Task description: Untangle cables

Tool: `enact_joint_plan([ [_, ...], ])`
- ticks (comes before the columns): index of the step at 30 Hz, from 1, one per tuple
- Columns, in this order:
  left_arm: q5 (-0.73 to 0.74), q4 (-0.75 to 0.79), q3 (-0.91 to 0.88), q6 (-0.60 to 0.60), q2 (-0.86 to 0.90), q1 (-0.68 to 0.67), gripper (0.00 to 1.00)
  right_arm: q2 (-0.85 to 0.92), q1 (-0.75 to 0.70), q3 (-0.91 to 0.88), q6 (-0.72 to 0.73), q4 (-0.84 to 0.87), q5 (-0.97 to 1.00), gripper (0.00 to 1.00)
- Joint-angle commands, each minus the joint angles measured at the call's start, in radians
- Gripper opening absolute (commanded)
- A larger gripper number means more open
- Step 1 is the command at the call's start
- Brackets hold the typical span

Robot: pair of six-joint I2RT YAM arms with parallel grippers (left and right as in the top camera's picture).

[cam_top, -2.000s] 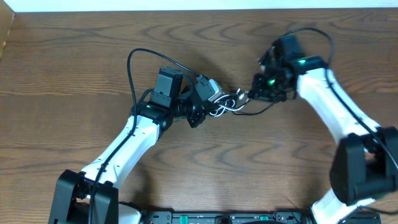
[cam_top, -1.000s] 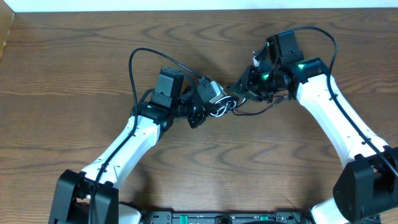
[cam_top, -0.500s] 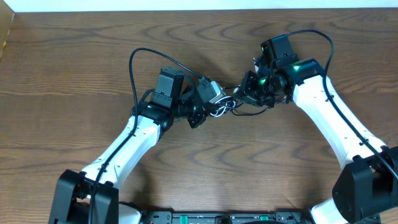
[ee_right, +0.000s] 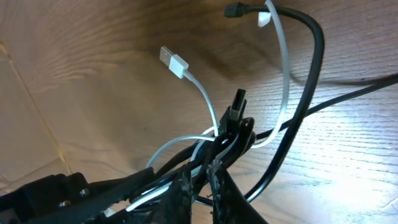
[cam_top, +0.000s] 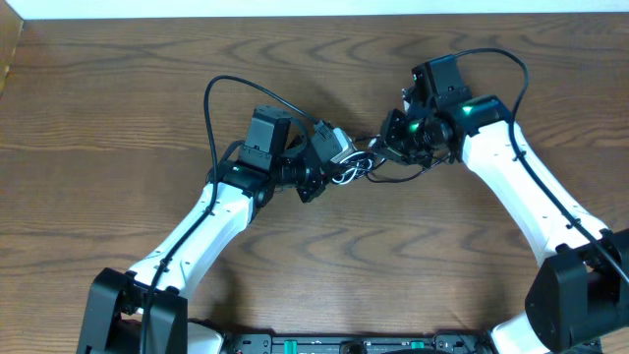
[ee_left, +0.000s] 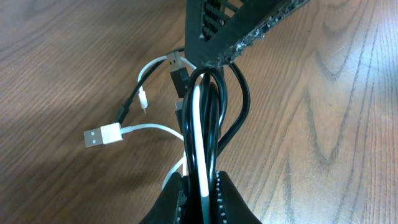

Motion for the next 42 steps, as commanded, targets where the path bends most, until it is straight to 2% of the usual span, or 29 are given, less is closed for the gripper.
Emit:
enact_joint_plan([
  [1,0.01,0.005,-0.009,0.013,-0.011,-0.002,0.07,0.002,0.013,-0.011,0.021,0.001,-0.019,0.08],
  [7,0.01,0.005,-0.009,0.013,-0.011,-0.003,0.08,0.002,0.036,-0.016,0.039,0.003,0.006,0.1],
  [10,0.01,0.005,-0.009,0.013,-0.011,-0.002,0.08,0.002,0.046,-0.017,0.047,0.01,0.019,0.02],
  [17,0.01,0.005,-0.009,-0.007,-0.011,-0.002,0.07,0.002,0.05,-0.017,0.045,0.031,0.018,0.01],
  [19,0.009,0.005,-0.009,-0.029,-0.011,-0.002,0.08,0.001,0.05,-0.017,-0.004,0.073,0.004,0.01],
  [22,0.001,0.003,-0.009,-0.079,-0.011,-0.002,0.07,0.001,0.041,-0.017,-0.145,0.187,-0.119,0.01],
  [26,-0.013,-0.01,-0.01,-0.108,-0.011,-0.002,0.08,0.001,0.021,-0.017,-0.198,0.301,-0.281,0.01],
  [29,-0.013,-0.011,-0.01,-0.108,-0.011,-0.002,0.07,0.001,0.008,-0.017,-0.209,0.328,-0.325,0.01],
  [32,-0.013,-0.011,-0.01,-0.108,-0.011,-0.002,0.07,0.001,0.005,-0.017,-0.334,0.342,-0.402,0.01],
  [34,-0.013,-0.011,-0.01,-0.108,-0.011,-0.002,0.08,0.001,0.003,-0.017,-0.358,0.322,-0.377,0.01],
  [36,-0.013,-0.01,-0.01,-0.108,-0.011,-0.002,0.07,0.001,-0.006,-0.017,-0.339,0.28,-0.267,0.01],
  [38,-0.013,-0.011,-0.01,-0.108,-0.011,-0.002,0.07,0.001,-0.022,-0.017,-0.265,0.205,-0.147,0.12],
  [42,-0.013,-0.015,-0.01,-0.108,-0.01,-0.002,0.07,0.001,-0.034,-0.017,-0.185,0.104,-0.056,0.25],
])
